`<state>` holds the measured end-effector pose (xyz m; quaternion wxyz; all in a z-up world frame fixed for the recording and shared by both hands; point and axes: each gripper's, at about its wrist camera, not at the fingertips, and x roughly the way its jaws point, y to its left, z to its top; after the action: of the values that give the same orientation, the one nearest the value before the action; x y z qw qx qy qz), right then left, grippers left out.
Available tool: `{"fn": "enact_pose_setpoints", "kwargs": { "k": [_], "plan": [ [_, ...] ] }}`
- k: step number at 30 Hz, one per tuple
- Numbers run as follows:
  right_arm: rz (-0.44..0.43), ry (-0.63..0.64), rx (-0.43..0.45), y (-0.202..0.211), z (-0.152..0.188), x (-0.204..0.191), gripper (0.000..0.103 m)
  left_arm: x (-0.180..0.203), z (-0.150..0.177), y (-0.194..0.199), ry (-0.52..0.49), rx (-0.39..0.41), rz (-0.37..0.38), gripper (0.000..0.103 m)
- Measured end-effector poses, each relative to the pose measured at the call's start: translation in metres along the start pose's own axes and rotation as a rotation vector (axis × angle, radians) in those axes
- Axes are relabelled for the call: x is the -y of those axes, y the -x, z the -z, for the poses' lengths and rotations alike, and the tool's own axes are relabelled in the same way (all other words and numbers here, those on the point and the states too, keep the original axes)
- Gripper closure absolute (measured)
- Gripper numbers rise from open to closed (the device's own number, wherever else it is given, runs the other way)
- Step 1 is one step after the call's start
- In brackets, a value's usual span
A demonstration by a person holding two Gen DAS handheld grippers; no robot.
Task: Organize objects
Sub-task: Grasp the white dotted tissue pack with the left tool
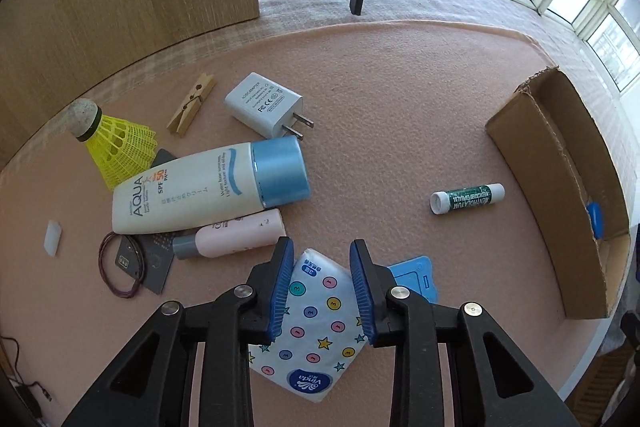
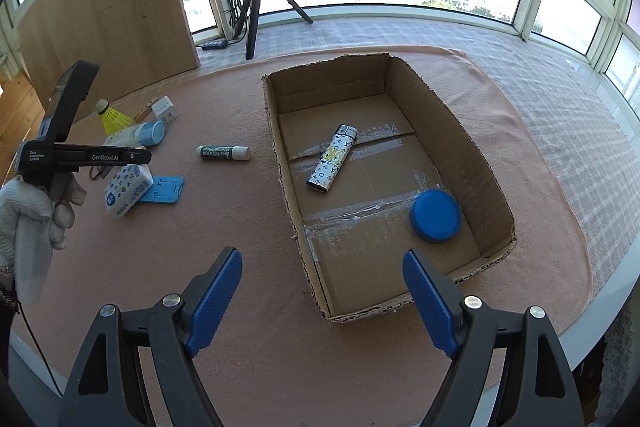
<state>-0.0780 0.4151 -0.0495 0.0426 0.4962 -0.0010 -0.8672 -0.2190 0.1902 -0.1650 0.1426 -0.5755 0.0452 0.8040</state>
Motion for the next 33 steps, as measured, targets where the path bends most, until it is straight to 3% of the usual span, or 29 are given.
{"fn": "enact_pose_setpoints", "kwargs": {
  "k": [14,15,17,19,22,27,33],
  "plan": [
    [-0.082,0.120,-0.028,-0.013,-0.002,-0.068,0.024,-0.044,0.093,0.027,0.140,0.004,0.076,0.070],
    [-0.087,0.124,-0.033,-0.015,-0.002,-0.072,0.024,-0.047,0.097,0.032,0.150,0.014,0.079,0.069],
    [-0.098,0.128,-0.043,-0.018,-0.002,-0.078,0.024,-0.058,0.106,0.045,0.183,0.052,0.070,0.045],
    [-0.107,0.134,-0.049,-0.020,-0.001,-0.083,0.024,-0.071,0.115,0.055,0.207,0.093,0.037,0.043],
    [-0.114,0.139,-0.058,-0.023,0.001,-0.091,0.024,-0.088,0.124,0.058,0.230,0.081,0.039,0.043],
    [-0.141,0.123,-0.097,-0.033,0.004,-0.100,0.024,-0.091,0.133,0.057,0.213,0.061,0.081,0.043],
    [-0.183,0.079,-0.150,-0.049,0.004,-0.108,0.024,-0.066,0.144,0.053,0.148,0.035,0.171,0.043]
  ]
}}
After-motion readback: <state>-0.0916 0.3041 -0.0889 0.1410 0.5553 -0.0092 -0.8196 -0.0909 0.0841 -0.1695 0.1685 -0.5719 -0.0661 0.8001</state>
